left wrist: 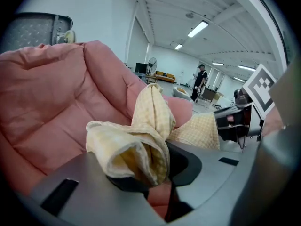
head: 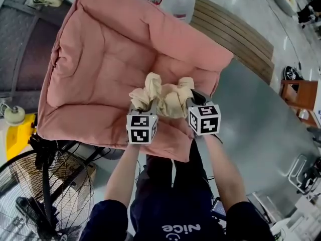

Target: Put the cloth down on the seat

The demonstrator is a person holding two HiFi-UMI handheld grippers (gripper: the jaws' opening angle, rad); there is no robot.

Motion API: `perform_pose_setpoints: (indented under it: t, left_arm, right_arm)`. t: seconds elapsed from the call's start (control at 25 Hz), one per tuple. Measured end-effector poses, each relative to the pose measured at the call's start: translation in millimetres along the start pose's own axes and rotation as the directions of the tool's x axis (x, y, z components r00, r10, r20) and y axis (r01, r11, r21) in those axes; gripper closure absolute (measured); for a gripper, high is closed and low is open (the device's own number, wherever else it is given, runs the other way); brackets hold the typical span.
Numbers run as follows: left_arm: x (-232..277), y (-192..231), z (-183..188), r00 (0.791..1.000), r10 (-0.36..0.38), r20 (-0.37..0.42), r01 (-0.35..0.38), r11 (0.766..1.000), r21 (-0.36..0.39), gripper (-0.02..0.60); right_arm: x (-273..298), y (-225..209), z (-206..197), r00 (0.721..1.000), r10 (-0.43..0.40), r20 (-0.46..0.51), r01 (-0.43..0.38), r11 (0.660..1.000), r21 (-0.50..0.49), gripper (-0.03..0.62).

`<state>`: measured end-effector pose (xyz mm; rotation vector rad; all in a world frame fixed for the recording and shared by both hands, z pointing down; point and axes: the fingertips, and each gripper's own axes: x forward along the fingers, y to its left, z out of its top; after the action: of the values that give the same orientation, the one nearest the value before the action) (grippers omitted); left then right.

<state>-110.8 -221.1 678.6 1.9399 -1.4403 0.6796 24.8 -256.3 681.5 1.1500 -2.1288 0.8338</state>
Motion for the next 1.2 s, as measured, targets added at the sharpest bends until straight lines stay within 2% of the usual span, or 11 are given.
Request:
perform_pose_setpoints:
  t: [0.36, 0.48, 0.68, 0.92, 1.2]
  left_arm:
    - [49, -10, -44, 0.993, -0.023, -0.112, 0.027, 0.999, 0.033, 0.486]
    - [65, -5, -59, 0.987, -0.024, -0.158, 0.028, 0.999, 0.02, 0.486]
    - [99, -5, -101, 0.961, -0.063, -0.27, 0.059, 0.998, -0.024, 0.486]
    - [126, -2, -138, 0.94, -0.051, -0.338, 0.043, 0.999, -0.032, 0.486]
    - [151, 2, -166, 0.909, -0.04, -0.416, 0.045, 0.999, 0.003, 0.485]
  right_arm:
    - [37, -20, -45, 0.997, -0.031, -0.065, 0.035, 0.998, 0.055, 0.533]
    - [51, -23, -61, 0.995, -0.023, -0.099, 0.03, 0.998, 0.063, 0.533]
    - [80, -37, -93, 0.989, -0.019, -0.15, 0.028, 0.998, 0.058, 0.533]
    - [105, -41, -127, 0.981, -0.016, -0.194, 0.032, 0.996, 0.082, 0.533]
    - [125, -47, -161, 0.97, -0.013, -0.242, 0.042, 0.992, 0.116, 0.533]
